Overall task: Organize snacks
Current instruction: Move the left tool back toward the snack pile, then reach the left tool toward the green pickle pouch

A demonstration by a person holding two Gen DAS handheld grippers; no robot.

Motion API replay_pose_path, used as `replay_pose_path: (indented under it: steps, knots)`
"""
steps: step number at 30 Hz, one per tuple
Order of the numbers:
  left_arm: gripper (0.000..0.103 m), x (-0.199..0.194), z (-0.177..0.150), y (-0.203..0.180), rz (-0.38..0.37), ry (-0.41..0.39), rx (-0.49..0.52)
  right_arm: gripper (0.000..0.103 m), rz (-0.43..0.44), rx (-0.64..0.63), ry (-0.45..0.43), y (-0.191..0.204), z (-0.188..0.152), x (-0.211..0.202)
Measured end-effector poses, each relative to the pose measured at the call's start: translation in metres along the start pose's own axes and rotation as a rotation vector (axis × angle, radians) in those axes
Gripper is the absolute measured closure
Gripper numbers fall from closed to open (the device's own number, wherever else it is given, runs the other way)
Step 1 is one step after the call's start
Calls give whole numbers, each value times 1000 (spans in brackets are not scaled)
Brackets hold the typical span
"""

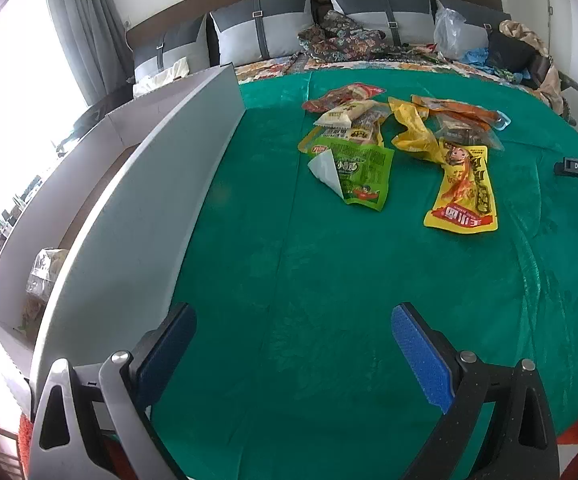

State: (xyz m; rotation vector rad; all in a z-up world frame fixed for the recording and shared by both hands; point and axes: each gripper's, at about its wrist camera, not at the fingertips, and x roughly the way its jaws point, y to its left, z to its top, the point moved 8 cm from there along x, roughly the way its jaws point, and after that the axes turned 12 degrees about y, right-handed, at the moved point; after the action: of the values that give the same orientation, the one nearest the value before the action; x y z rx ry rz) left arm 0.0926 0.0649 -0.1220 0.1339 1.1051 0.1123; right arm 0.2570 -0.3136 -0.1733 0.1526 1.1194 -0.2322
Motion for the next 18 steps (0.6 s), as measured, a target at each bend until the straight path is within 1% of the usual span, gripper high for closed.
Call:
replay_pose_path:
  steps: [5,12,14,16,17,18]
  knots:
    - [6,8,-3,-2,6,21,6,10,0,0,0,0,0,0]
    - [6,14,-2,-3,-15,47,14,10,-1,0,-1,0,0,0]
    - [6,19,0,-3,-33,65,7,10,-1,0,-1,0,0,1]
    - [6,25,6,-4,-67,82,-4,10,-1,0,-1,-1,0,1]
    - [6,28,12,-5,-93,92,-11,10,-1,1,-1,0,0,0]
    - [6,34,22,-7,-137,113,-24,10,-1,1,-1,0,0,0]
